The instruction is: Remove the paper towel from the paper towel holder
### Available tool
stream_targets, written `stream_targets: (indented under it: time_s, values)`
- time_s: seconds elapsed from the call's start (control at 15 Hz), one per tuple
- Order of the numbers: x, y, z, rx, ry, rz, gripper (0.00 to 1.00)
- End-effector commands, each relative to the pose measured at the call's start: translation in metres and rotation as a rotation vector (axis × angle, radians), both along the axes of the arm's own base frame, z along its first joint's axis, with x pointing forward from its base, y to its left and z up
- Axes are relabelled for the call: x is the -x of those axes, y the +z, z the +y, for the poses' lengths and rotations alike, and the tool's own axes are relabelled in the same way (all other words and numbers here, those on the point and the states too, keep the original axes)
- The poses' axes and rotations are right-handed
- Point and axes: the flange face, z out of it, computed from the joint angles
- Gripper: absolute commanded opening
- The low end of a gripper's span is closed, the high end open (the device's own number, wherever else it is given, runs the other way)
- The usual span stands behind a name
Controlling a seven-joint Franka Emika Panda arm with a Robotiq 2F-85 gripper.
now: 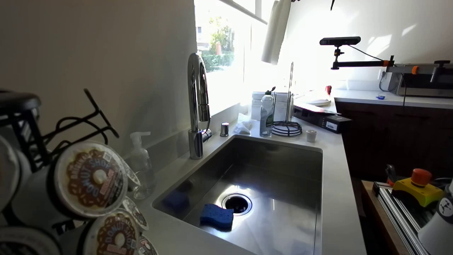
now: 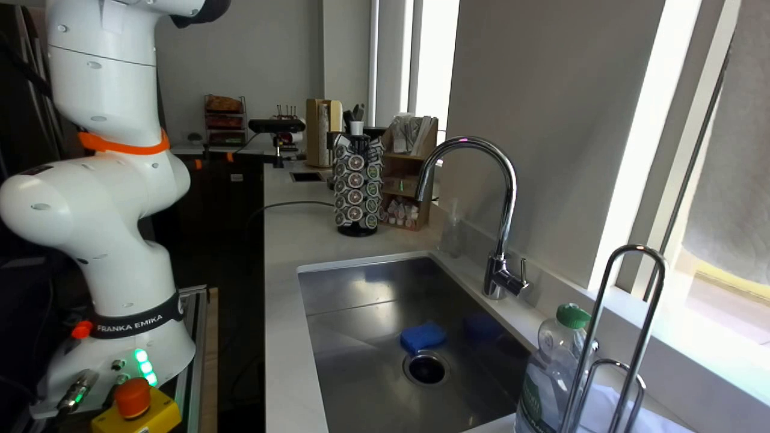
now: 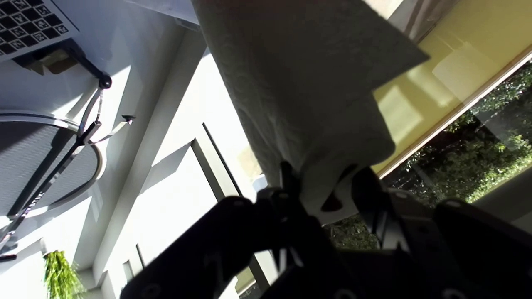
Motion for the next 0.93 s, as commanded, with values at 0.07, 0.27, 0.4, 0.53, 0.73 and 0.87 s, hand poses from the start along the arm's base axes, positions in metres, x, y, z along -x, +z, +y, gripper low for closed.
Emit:
stream_targets:
  time_s: [0.07, 0.27, 0.4, 0.53, 0.73, 0.87]
  values:
    - [-0.014, -0.019, -0.027, -0.037, 0.000, -0.044, 0.11]
    - [-0.024, -0.040, -0.036, -0.058, 0.007, -0.043, 0.11]
    - [-0.032, -0.054, -0.042, -0.062, 0.010, -0.027, 0.11]
    - [-0.040, -0.069, -0.046, -0.060, 0.012, -0.005, 0.11]
    - [-0.052, -0.092, -0.053, -0.064, 0.017, 0.019, 0.11]
    - [-0.061, -0.106, -0.057, -0.066, 0.023, 0.029, 0.11]
